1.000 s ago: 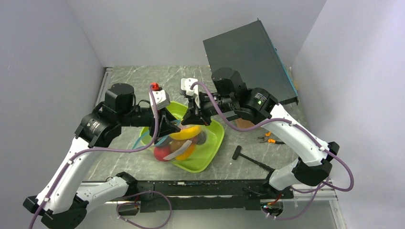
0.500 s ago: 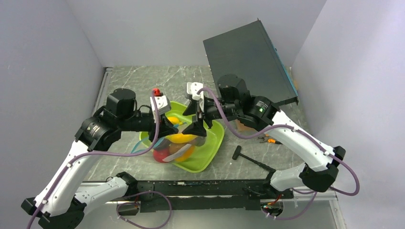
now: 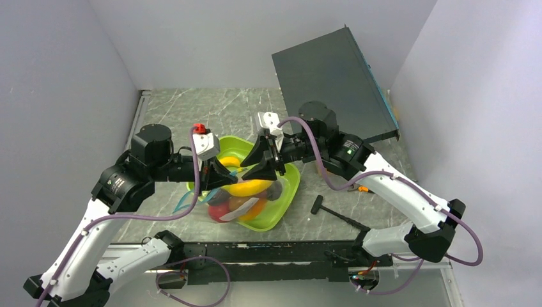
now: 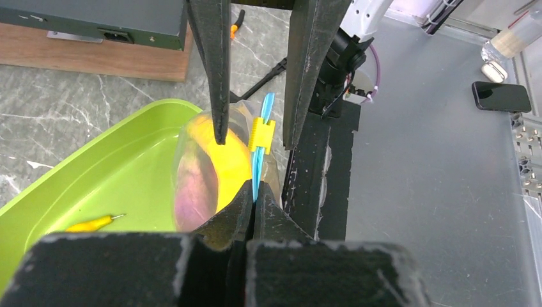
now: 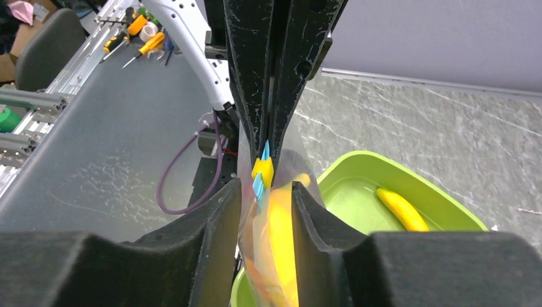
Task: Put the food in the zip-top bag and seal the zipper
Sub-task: Adjust the zipper food storage bag at the center of the board.
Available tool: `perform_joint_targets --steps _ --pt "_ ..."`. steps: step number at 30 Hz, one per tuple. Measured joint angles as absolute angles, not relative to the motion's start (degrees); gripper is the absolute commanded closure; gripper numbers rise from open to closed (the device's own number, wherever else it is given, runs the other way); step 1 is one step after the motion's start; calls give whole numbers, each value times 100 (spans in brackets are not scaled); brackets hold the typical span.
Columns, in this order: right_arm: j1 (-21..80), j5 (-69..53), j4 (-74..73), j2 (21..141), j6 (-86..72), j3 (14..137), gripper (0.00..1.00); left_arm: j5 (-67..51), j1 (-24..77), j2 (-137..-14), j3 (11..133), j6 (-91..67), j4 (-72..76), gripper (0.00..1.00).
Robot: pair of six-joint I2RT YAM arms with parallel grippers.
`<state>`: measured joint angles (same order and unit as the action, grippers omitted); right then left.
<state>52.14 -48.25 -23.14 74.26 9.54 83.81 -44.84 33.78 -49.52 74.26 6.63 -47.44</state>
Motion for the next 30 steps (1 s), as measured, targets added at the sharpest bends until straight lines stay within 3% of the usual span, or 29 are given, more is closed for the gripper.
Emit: perform_joint_targets --steps 5,14,19,26,27,30 --pt "5214 -4958 -1999 7463 663 8318 85 -4517 3378 -4958 7426 611 -4735 100" --pt "5214 -5157 -1942 7640 576 8315 79 -4523 3378 -4919 7426 510 -4670 100" --pt "5214 -5164 -1938 7640 589 8311 99 -4523 3378 -4897 7426 510 -4661 100" --pt "5192 -5196 -1959 7647 626 8311 100 -4501 3378 -4899 7428 510 -4665 100" --pt "5190 -5194 -1959 7647 624 8309 100 -4486 3378 -4901 7435 510 -4668 94" --pt "5175 -5070 -1833 7629 539 8263 100 -4331 3380 -4958 7542 499 -4724 60"
